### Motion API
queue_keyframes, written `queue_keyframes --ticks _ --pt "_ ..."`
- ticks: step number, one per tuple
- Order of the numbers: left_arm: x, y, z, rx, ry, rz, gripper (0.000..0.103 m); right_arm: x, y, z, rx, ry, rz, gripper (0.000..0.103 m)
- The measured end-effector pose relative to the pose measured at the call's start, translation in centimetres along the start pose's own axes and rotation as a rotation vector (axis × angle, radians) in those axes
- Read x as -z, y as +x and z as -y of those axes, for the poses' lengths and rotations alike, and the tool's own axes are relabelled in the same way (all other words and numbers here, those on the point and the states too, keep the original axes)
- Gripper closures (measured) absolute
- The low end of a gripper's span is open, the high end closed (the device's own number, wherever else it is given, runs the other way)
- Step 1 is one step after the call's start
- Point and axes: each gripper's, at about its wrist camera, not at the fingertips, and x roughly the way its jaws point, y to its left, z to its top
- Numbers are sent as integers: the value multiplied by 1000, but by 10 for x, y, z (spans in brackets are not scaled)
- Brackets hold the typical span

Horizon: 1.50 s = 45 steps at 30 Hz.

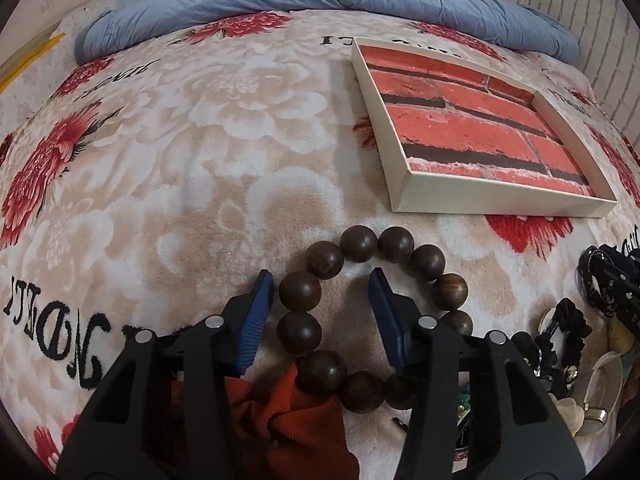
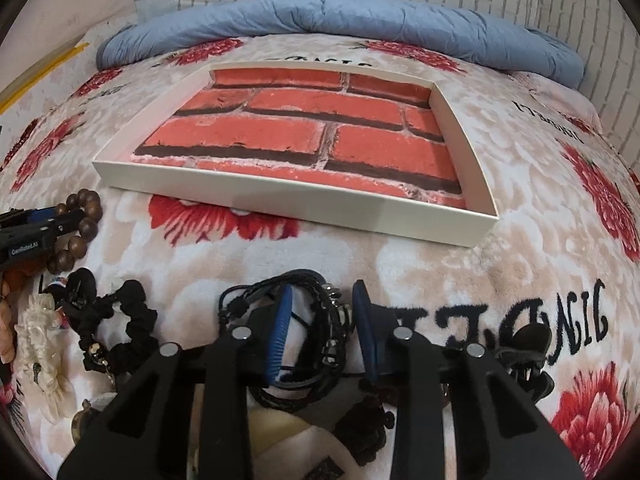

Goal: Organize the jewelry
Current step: 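Grasp the bead bracelet with the left tool while the right tool grasps the black cord bracelet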

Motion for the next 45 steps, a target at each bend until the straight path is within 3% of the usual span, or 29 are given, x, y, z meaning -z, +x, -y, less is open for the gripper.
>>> queue_keyframes --ticks 4,8,14,21,32,45 --pt "-1 1 1 0 2 6 59 -1 6 8 -45 48 -25 73" --pt "-1 -1 0 -12 0 18 77 1 7 14 -71 80 -24 85" --pt "0 -6 -2 -2 -5 30 85 -1 2 13 -68 66 -9 87" --pt "-2 -31 1 27 -10 102 85 -11 -17 20 -55 54 39 87" --pt "-22 -83 28 27 62 220 85 -44 -46 29 -66 46 105 87" --pt "-98 -96 69 104 72 261 85 -120 -39 52 -44 84 155 87"
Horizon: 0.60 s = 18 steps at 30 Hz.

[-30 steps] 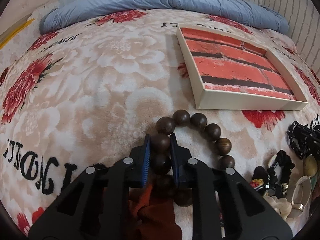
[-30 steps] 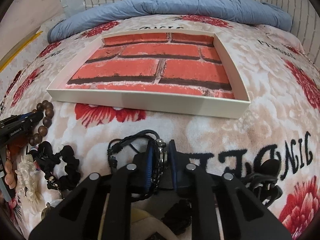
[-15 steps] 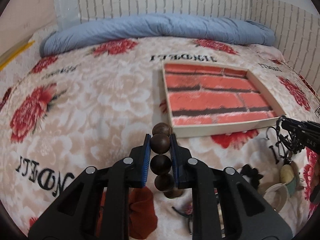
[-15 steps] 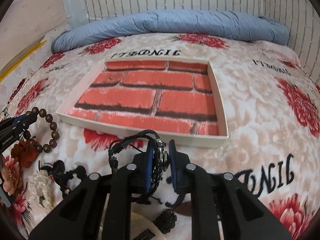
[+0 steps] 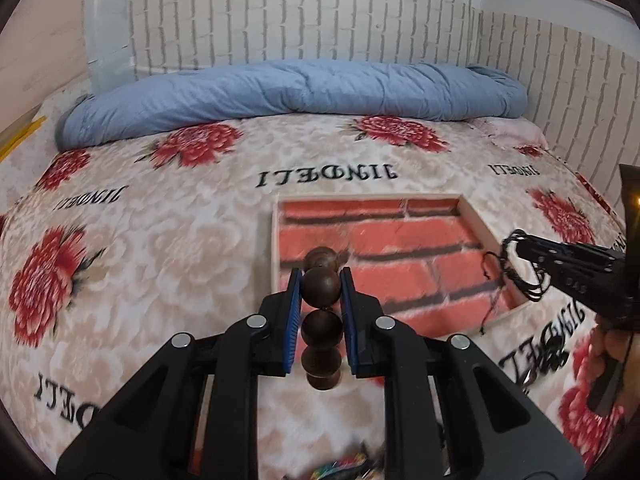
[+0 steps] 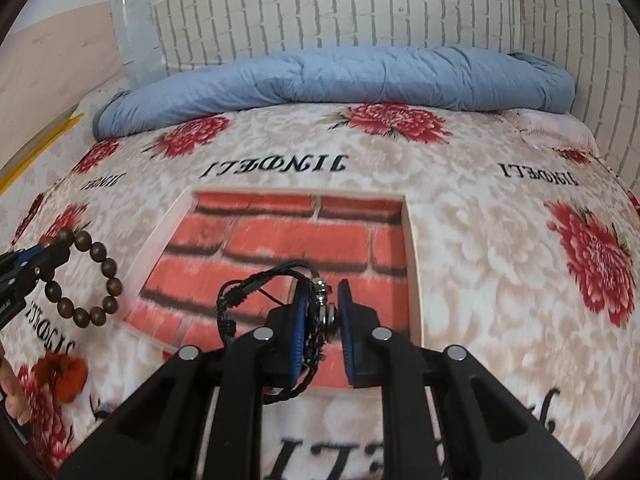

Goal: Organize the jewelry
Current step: 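Grasp the bead bracelet with the left tool while the right tool grasps the black cord bracelet, then lower both bracelets into the brick-pattern tray and open both tools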

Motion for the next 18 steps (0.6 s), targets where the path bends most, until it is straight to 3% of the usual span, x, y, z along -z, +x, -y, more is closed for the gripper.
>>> queue_keyframes --ticks 11,18 --pt "-55 99 23 43 -29 -65 85 -50 78 18 31 52 -16 87" --pt "-63 166 35 6 -1 -121 85 -64 129 29 80 49 -71 87"
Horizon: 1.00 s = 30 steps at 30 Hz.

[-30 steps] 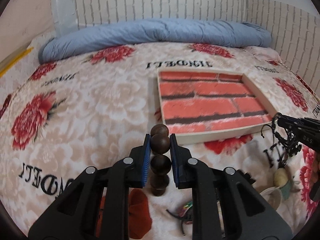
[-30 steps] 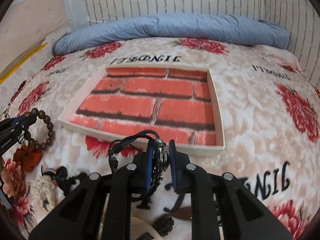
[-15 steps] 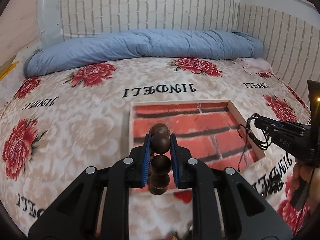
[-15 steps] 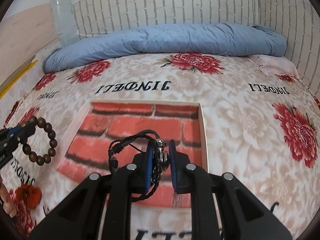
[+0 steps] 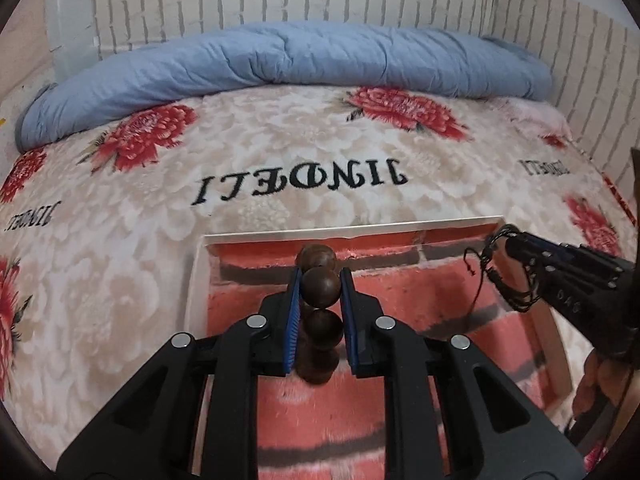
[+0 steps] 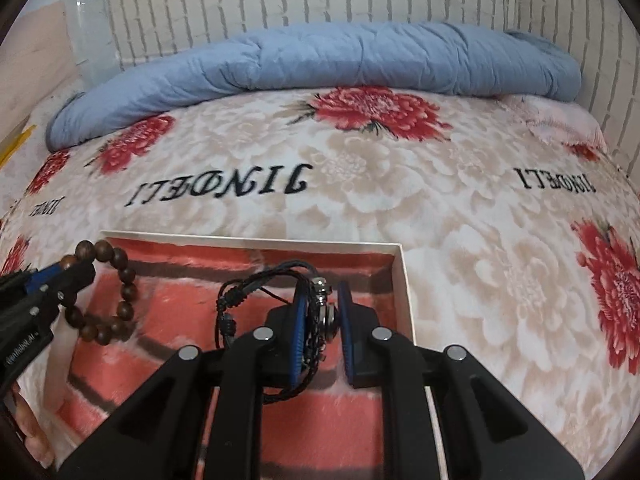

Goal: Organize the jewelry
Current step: 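Lower both bracelets into the brick-pattern tray and open both tools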

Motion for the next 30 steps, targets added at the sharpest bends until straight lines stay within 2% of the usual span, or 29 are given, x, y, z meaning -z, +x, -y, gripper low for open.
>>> queue_keyframes --ticks 5,14,19,30 --pt "-9 26 -4 15 -19 -22 85 -2 26 2 26 -24 -48 87" --pt "-16 51 -19 -47 1 -65 85 2 55 6 52 -28 -141 87" --pt "-13 56 -29 -63 -15 -77 85 3 61 3 65 -42 -167 87" --pt "-3 77 -35 -88 -30 -156 82 3 62 2 80 -53 -168 86"
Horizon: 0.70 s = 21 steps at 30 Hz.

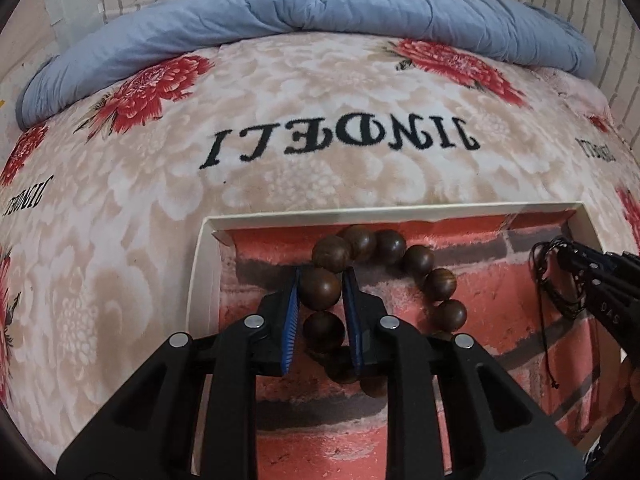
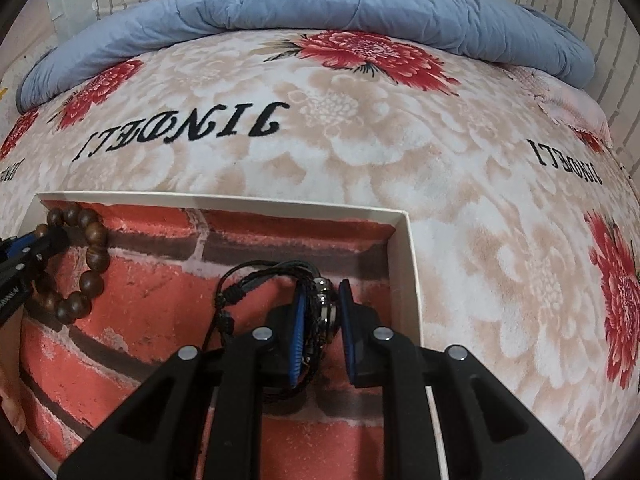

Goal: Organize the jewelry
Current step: 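Lower both bracelets into the brick-pattern tray and open both tools, then withdraw both tools from the tray toward the remaining jewelry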

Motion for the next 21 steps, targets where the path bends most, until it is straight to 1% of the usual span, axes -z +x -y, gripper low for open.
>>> queue_keyframes --ticks 2,3,4,5,6,7,8,10,11,12,13,16,18,19,21 --pt "1 0 -2 -8 -9 -4 77 0 0 1 -8 5 -2 85" --pt "0 0 -3 -18 -12 -8 70 1 0 2 -11 3 -6 85" --pt "1 -2 -5 -18 -18 -4 66 1 0 2 -7 1 -5 82" --pt "1 -5 -6 -22 -19 5 57 2 -3 2 -6 1 3 75" --pt "1 -10 -6 -29 -17 20 47 3 -6 3 -11 6 14 72" --pt "2 -16 -7 -35 -14 40 40 4 -9 4 -20 13 28 67" --pt "3 -22 -7 -43 -9 57 38 5 -16 6 -36 20 55 60" --pt "5 -39 -7 -58 -7 103 28 7 -31 7 -38 22 109 54" --pt "7 -49 -7 -60 -9 131 25 10 -41 8 -42 24 140 53" --pt "9 -59 -7 -57 -12 160 21 12 -51 8 -47 28 166 53" --pt "13 -72 -8 -53 -15 194 16 14 -58 9 -48 33 182 50" --pt "25 -105 -8 -52 -20 263 13 26 -88 11 -57 55 245 47" --pt "34 -126 -6 -63 -13 297 12 37 -113 11 -44 43 285 47" --pt "42 -140 -5 -75 -11 320 9 41 -122 10 -39 37 299 46" --pt "54 -163 -3 -91 -4 356 6 54 -146 10 -46 29 328 41"
